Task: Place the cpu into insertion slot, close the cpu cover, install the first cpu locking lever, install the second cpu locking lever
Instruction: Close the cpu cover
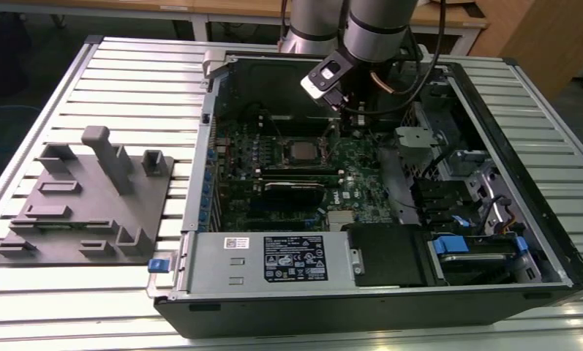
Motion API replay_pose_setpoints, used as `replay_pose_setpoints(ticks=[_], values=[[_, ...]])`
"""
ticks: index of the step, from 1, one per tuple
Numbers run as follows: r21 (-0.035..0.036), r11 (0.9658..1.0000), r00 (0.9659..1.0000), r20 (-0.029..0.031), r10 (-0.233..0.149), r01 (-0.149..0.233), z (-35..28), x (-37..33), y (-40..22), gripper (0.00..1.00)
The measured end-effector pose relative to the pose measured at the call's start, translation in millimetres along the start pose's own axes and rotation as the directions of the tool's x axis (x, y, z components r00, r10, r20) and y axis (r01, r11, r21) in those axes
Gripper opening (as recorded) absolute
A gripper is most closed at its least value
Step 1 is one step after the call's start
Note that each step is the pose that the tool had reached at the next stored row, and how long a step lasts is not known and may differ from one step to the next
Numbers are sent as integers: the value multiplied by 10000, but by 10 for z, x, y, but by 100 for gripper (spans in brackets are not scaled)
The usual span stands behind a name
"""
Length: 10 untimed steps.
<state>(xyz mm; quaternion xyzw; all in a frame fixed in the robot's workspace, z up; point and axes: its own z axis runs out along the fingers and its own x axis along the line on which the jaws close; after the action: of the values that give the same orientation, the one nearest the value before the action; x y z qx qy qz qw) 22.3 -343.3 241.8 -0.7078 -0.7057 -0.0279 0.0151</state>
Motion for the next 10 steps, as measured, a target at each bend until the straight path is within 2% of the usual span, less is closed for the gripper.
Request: replay_pose_setpoints(ticks=[10], values=[[-1, 10000, 10000, 0, 0, 0, 0, 0, -27, 11]])
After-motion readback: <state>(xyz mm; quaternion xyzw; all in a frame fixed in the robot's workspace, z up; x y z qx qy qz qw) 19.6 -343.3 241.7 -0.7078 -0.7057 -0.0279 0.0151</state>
